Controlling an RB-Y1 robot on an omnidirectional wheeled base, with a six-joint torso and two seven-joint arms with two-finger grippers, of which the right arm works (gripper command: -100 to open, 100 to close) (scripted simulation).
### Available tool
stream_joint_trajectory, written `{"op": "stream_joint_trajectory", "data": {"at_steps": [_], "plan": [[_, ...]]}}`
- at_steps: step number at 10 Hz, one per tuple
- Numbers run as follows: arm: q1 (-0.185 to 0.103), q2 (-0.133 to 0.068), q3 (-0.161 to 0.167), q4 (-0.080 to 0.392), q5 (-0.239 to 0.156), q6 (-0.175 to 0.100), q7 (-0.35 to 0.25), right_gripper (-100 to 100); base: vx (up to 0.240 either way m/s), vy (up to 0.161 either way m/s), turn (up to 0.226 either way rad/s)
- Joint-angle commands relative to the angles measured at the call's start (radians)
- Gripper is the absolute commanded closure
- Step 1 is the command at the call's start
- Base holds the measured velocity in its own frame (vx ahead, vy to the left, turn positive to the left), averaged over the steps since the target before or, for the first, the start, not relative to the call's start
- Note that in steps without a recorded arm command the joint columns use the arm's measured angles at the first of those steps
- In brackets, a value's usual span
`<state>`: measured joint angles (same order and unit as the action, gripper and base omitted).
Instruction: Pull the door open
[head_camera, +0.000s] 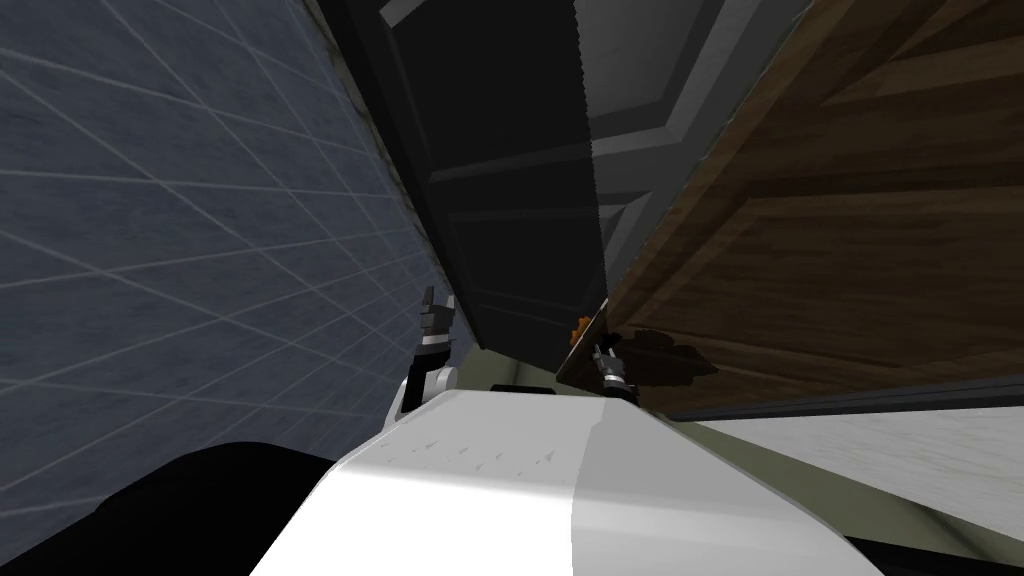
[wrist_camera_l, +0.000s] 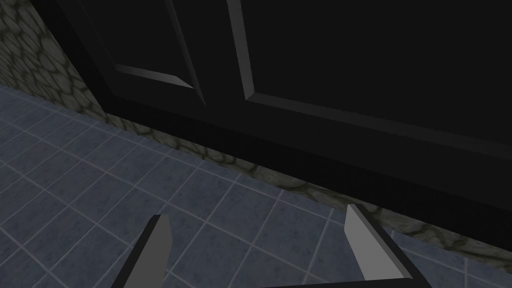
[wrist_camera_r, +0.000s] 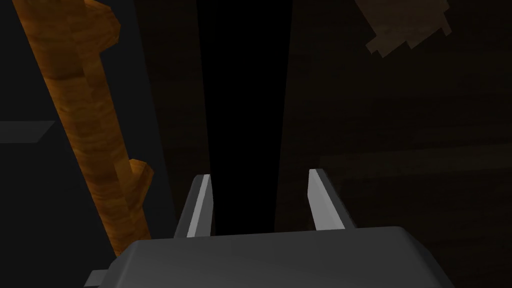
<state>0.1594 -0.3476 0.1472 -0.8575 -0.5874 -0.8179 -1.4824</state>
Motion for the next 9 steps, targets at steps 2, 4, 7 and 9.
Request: {"op": "stream_joint_trajectory", "data": {"at_steps": [2,4,7,9], "plan": [[0.004,-0.014,-0.015,0.049,-0.007,-0.012,-0.006,100,-0.072,0.003,-0.034],[0.025,-0.024,-0.028,0.062,-0.013,-0.012,-0.004,100,-0.102,-0.003,-0.048],[0.038,-0.030,-0.038,0.072,-0.018,-0.012,-0.003,100,-0.125,0.003,-0.001],[0.043,-0.032,-0.041,0.076,-0.020,-0.012,-0.002,100,-0.096,0.017,-0.054]]}}
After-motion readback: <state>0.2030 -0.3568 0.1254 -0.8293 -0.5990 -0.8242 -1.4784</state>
